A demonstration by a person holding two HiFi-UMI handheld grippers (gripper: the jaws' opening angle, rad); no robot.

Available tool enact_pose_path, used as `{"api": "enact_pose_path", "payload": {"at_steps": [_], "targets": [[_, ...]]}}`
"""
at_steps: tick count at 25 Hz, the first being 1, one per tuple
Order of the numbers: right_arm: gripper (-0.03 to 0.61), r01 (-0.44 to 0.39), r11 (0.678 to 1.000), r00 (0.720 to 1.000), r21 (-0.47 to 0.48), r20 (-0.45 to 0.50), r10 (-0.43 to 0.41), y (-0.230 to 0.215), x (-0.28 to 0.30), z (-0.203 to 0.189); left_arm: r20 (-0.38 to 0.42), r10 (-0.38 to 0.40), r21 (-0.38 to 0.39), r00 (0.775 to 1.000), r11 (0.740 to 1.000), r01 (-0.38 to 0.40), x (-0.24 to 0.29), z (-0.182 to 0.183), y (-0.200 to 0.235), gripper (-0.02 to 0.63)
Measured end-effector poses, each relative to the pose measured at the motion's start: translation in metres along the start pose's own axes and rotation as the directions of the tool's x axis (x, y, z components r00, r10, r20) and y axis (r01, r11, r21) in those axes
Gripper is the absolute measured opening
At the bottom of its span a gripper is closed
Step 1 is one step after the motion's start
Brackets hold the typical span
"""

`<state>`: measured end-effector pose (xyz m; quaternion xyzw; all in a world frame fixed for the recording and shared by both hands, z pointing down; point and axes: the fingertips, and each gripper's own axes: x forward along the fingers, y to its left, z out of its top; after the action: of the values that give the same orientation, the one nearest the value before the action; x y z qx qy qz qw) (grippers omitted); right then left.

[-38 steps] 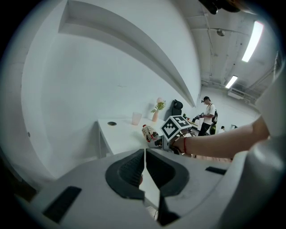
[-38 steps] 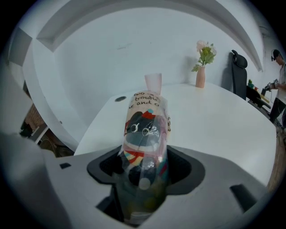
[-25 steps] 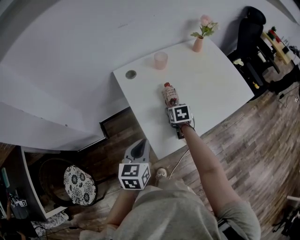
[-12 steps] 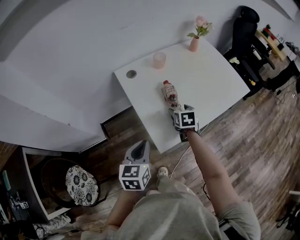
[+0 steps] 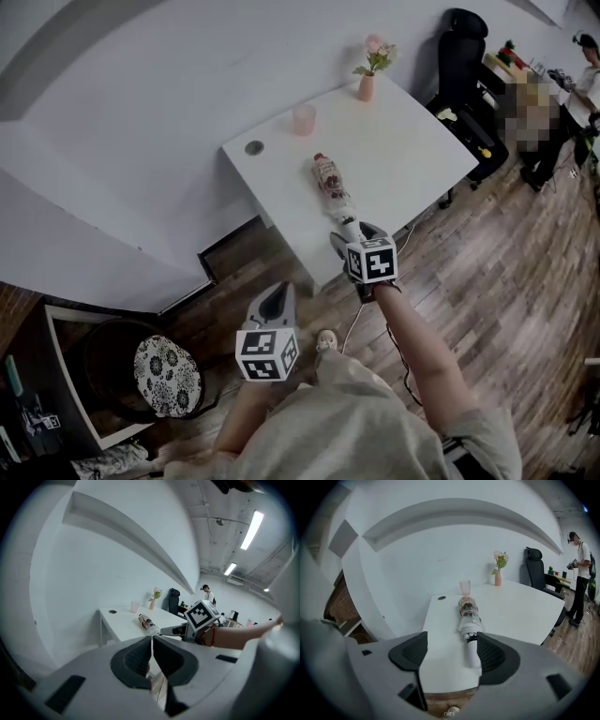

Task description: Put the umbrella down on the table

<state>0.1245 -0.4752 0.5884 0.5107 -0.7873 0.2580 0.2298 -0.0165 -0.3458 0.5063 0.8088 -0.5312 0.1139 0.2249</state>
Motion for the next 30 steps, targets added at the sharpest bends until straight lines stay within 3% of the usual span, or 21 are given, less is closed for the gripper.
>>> {"api": "enact_pose_path", "payload": {"at_steps": [8, 30], "targets": [[0.252, 0.011, 1.0, 0.991, 0.006, 0.133, -0.011, 0.049, -0.08, -0.014, 0.03, -0.028, 0.026, 0.999, 0.999, 0.027, -0.052, -0.011, -0.012, 0.015], [0.044, -0.023, 1.0, 0.945, 0.009, 0.326, 0.019, 0.188, -0.279, -0.12, 0.102, -0.051, 0.055, 0.993, 0.997, 0.046, -0.216, -0.079, -0.043, 0.015]]}}
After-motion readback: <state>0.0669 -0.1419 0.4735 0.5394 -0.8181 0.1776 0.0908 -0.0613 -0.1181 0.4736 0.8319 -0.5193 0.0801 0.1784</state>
